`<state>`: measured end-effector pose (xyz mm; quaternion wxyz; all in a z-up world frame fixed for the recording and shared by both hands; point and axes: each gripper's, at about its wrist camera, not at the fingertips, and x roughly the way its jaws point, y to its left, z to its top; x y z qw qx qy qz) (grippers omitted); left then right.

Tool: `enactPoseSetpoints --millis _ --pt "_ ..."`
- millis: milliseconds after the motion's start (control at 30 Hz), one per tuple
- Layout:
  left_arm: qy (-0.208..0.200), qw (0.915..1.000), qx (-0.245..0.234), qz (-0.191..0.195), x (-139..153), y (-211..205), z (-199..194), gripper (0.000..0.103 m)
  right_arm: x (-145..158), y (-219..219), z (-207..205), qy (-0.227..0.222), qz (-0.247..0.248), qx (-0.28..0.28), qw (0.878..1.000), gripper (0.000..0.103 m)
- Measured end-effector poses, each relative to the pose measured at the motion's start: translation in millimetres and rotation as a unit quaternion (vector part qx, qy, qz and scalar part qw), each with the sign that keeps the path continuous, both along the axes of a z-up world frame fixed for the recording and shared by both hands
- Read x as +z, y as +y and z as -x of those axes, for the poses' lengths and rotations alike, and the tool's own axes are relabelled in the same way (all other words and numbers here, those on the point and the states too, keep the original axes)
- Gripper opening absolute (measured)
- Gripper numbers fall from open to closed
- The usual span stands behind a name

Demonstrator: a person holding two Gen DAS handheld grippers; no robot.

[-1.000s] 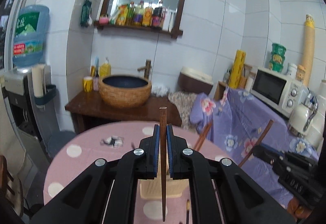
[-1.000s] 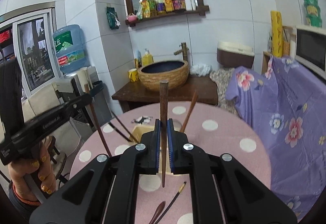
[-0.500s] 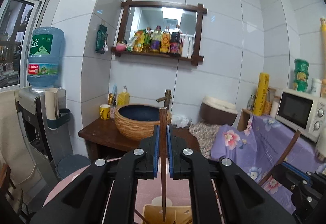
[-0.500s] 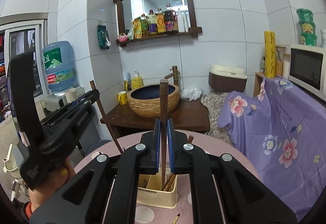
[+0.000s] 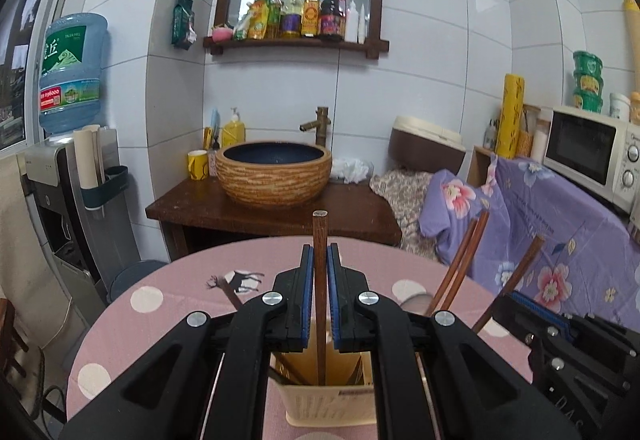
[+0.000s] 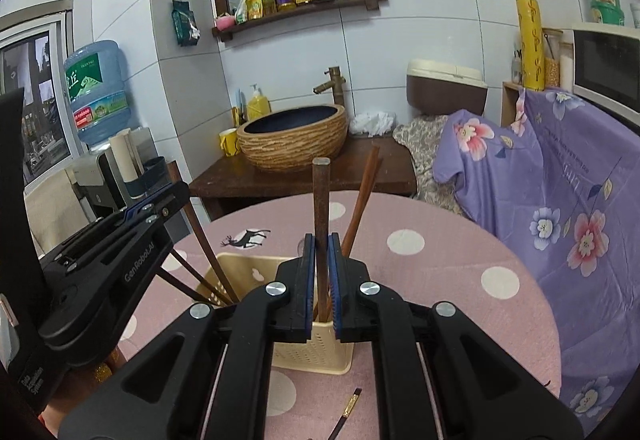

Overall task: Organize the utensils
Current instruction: 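Lower both held chopsticks into the holder and open both tools, then move both open tools down to the table and grasp the black gold-tipped chopstick with the right tool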

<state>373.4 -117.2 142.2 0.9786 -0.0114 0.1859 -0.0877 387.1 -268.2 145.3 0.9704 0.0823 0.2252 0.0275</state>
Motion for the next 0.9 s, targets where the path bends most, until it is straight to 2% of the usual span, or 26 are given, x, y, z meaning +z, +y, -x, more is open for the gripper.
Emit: enactPoseSetpoints --millis 67,233,367,400,433,467,500,533,567,600,700,800,900 --pt "0.009 1.0 -0.001 -0.003 -7 0 -2 0.008 -5 0 -1 0.005 0.001 0.002 1.0 0.001" --pt "0.018 0.9998 -0.01 -0.006 -12 -1 -1 0.008 -11 -4 -1 0.002 -0.003 0.002 1.0 0.001" --pt "0.021 0.9994 -0.024 0.011 -7 4 10 0.011 -13 -8 7 0.001 -0.011 0.007 1.0 0.002" --pt "0.017 0.9993 -0.028 0.016 -5 7 16 0.017 -14 -8 12 -0.003 -0.01 0.008 1.0 0.002" --pt "0.013 0.9992 -0.031 0.023 -5 9 23 0.028 -15 -8 17 -0.006 -0.008 0.008 1.0 0.003" --pt "0.009 0.9989 -0.034 0.031 -4 12 30 0.035 -16 -8 20 -0.005 -0.005 0.009 1.0 0.005" --pt "0.002 0.9984 -0.038 0.041 -4 17 40 0.047 -18 -8 25 -0.005 -0.004 0.011 1.0 0.012" --pt "-0.004 0.9981 -0.038 0.047 -4 20 47 0.052 -20 -9 30 -0.006 -0.004 0.011 1.0 0.018" --pt "-0.009 0.9979 -0.037 0.052 -5 24 56 0.053 -22 -10 35 -0.008 -0.004 0.01 1.0 0.037" --pt "-0.013 0.9978 -0.038 0.054 -6 28 63 0.056 -24 -11 40 -0.011 -0.003 0.005 1.0 0.049" --pt "-0.01 0.9977 -0.037 0.056 -14 37 81 0.068 -32 -11 56 -0.011 0.005 -0.007 1.0 0.049" --pt "0.005 0.9979 -0.036 0.054 -29 43 93 0.073 -44 -9 67 0.007 0.009 -0.007 1.0 0.049" --pt "0.037 0.9975 -0.039 0.046 -50 46 98 0.077 -58 -5 76 0.024 0.016 -0.013 0.999 0.049"
